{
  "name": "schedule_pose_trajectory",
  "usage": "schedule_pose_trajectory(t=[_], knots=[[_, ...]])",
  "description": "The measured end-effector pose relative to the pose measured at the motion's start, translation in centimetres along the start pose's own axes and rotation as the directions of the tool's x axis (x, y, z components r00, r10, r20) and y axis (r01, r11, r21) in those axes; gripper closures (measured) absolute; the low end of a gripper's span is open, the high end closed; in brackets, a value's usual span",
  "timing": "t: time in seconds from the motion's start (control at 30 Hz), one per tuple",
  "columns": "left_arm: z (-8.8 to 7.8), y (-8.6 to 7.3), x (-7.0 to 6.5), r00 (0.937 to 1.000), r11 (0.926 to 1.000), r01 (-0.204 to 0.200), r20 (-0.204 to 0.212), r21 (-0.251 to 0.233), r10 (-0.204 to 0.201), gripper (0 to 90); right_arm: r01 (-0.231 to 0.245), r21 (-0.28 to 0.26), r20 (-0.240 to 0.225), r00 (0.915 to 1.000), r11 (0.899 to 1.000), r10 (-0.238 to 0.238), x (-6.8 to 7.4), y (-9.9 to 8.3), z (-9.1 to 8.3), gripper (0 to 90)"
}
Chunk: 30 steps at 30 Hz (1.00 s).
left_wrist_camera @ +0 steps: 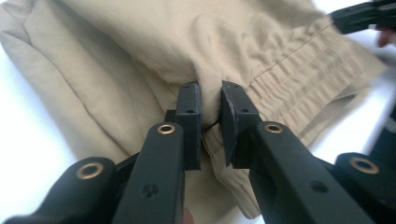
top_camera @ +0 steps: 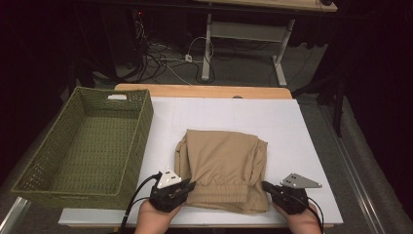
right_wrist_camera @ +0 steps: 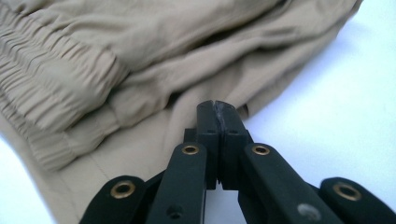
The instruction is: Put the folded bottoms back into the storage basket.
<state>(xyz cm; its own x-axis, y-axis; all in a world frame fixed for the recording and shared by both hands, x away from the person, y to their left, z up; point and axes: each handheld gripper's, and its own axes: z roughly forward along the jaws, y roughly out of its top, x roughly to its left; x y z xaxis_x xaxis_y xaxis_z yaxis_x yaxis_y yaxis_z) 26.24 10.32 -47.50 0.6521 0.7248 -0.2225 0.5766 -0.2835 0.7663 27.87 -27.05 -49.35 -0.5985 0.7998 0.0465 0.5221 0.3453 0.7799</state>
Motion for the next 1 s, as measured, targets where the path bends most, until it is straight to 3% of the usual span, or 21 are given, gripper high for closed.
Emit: schedule_pose_trajectory(t=[0.07,0.13,0.17,0.2,0.23,0.27,0.3,0.37,0.4,0.43,0.5,0.53,0.57,0.6,0.63,0.77,0.87,0.9,0.93,0.97,1.0], knots=[[-0.7,-0.6,-0.1,1.0000,0.9999,-0.003,-0.002,0.016,0.003,75.1,0.024,0.014,-0.012,0.9996,1.000,-0.024,0.2,-0.2,0.1,90.0],[-0.8,-1.2,0.3,0.9999,0.9997,0.008,-0.014,0.022,-0.008,64.2,0.021,0.028,-0.025,0.9995,0.999,-0.020,0.1,-0.3,0.4,86.2],[-0.8,-1.4,0.7,0.9994,0.9996,0.025,-0.025,0.009,-0.025,64.2,0.021,0.028,-0.025,0.9995,0.999,-0.020,0.1,-0.3,0.4,86.2],[-0.9,-1.4,1.1,0.9982,0.9988,0.046,-0.037,-0.015,-0.047,50.6,0.004,0.014,-0.036,0.9993,1.000,-0.004,-0.2,-0.1,0.4,80.7],[-1.1,-1.6,1.4,0.9975,0.9974,0.051,-0.047,-0.051,-0.054,50.6,0.004,0.014,-0.036,0.9993,1.000,-0.004,-0.2,-0.1,0.4,80.7],[-1.3,-1.7,1.6,0.9964,0.9948,0.046,-0.067,-0.091,-0.053,40.4,0.002,-0.020,-0.034,0.9994,1.000,-0.003,-0.5,0.3,0.2,74.0],[-1.5,-1.8,1.8,0.9951,0.9929,0.038,-0.086,-0.113,-0.048,36.1,0.001,-0.040,-0.031,0.9995,0.999,-0.003,-0.8,0.4,0.1,69.8],[-1.4,-1.8,2.3,0.9927,0.9919,0.025,-0.114,-0.125,-0.040,24.7,-0.006,-0.084,-0.032,0.9995,0.996,0.003,-1.5,0.6,-0.2,60.6],[-1.4,-1.8,2.3,0.9927,0.9919,0.025,-0.114,-0.125,-0.040,19.3,-0.006,-0.084,-0.032,0.9995,0.996,0.003,-1.5,0.6,-0.2,60.6],[-1.2,-1.9,2.4,0.9924,0.9931,0.026,-0.116,-0.115,-0.040,19.3,-0.007,-0.111,-0.024,0.9997,0.994,0.005,-1.9,0.6,-0.2,53.9],[-0.6,-1.9,2.7,0.9914,0.9955,0.032,-0.124,-0.089,-0.043,8.9,-0.008,-0.166,-0.003,1.0000,0.986,0.008,-2.7,0.5,-0.2,36.7],[0.0,-1.9,3.1,0.9921,0.9974,0.042,-0.115,-0.058,-0.049,0.0,-0.010,-0.198,0.020,0.9997,0.980,0.014,-3.6,0.5,0.0,19.0],[0.1,-2.0,3.3,0.9916,0.9976,0.045,-0.119,-0.053,-0.051,0.0,-0.019,-0.201,0.035,0.9991,0.979,0.026,-4.0,0.5,0.1,11.7],[0.1,-2.0,3.3,0.9916,0.9976,0.045,-0.119,-0.053,-0.051,0.0,-0.019,-0.201,0.035,0.9991,0.979,0.026,-4.0,0.5,0.1,11.7],[0.3,-2.0,3.4,0.9909,0.9976,0.046,-0.124,-0.052,-0.052,0.0,-0.023,-0.202,0.065,0.9972,0.979,0.037,-4.8,0.4,0.3,0.4],[0.5,-1.7,3.7,0.9925,0.9988,0.039,-0.114,-0.031,-0.042,0.0,-0.046,-0.206,0.094,0.9933,0.978,0.066,-5.7,0.0,0.0,0.3],[0.3,-1.2,3.6,0.9937,0.9970,0.070,-0.091,0.034,-0.066,0.0,-0.034,-0.206,0.111,0.9922,0.978,0.058,-5.6,-0.3,-0.4,0.3],[-0.4,-1.0,2.9,0.9911,0.9973,0.043,-0.129,0.059,-0.035,0.0,-0.029,-0.207,0.112,0.9922,0.978,0.053,-5.6,-0.4,-0.6,0.3],[-0.4,-1.0,2.9,0.9911,0.9973,0.043,-0.129,0.059,-0.035,0.0,-0.029,-0.207,0.112,0.9922,0.978,0.053,-5.6,-0.4,-0.6,0.3],[-0.7,-0.8,2.4,0.9848,0.9955,0.003,-0.173,0.095,0.013,0.0,-0.021,-0.211,0.117,0.9921,0.977,0.046,-5.5,-0.5,-0.9,0.4],[-0.7,-0.8,2.4,0.9848,0.9955,0.003,-0.173,0.095,0.013,0.0,-0.021,-0.211,0.117,0.9921,0.977,0.046,-5.5,-0.5,-0.9,0.4]])
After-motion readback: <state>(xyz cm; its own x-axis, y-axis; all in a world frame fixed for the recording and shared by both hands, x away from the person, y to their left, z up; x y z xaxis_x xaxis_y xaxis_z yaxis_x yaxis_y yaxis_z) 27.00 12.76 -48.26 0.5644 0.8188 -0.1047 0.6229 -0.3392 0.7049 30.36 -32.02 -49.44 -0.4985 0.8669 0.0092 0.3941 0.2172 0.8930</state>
